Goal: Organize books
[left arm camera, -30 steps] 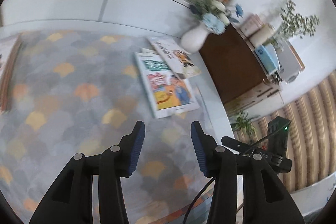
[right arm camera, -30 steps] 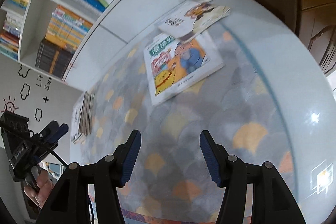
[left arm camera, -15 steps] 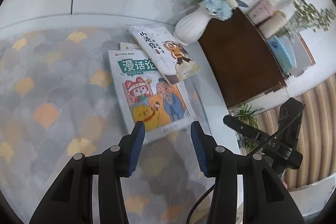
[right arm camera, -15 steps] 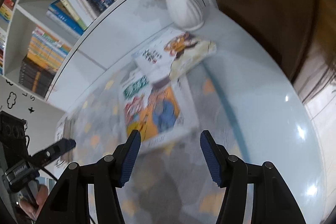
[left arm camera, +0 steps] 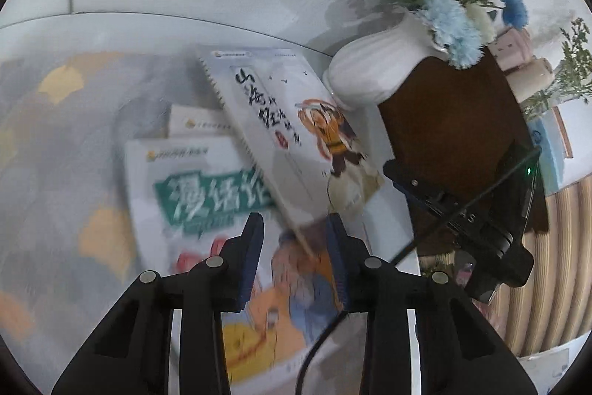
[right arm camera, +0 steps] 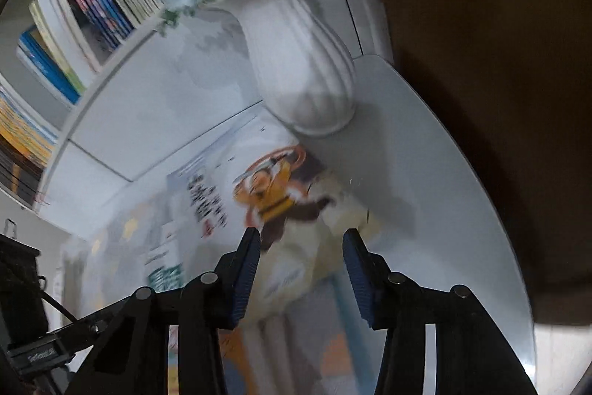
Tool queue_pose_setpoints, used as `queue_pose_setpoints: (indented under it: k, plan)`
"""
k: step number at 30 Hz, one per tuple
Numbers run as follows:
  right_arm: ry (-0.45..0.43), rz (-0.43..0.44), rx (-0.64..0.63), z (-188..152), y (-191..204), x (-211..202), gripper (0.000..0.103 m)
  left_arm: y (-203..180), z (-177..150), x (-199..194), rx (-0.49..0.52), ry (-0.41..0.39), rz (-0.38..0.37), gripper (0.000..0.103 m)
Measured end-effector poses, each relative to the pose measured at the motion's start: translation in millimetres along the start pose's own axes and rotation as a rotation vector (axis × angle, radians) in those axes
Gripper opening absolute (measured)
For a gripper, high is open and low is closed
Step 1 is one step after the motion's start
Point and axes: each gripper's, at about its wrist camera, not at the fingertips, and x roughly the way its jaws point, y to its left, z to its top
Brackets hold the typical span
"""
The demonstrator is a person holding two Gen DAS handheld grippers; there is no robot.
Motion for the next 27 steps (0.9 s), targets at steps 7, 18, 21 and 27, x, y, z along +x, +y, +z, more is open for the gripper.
queue_pose_setpoints:
  k: [7,18,21,27]
  plan:
    - [0.015,-0.058,-0.042,26.9,-8.4,31.1,0.046,13.7,18.7,30.6,-0.07,0.006,-0.013,0.031]
    - [0.103,-0.028,-0.092,34.3,-8.0,57.5,0.046,39.1,30.1,43.4,-0.165,0.037,-0.129,0.031]
    - [0.122,-0.022,-0.089,31.3,-9.4,57.2,0.046,41.3,32.6,42.3,-0.161,0.036,-0.126,0.031]
    - [0.142,0.036,-0.108,20.5,-5.3,44.1,0.046,48.4,32.0,34.9,-0.121,0.015,-0.127,0.02]
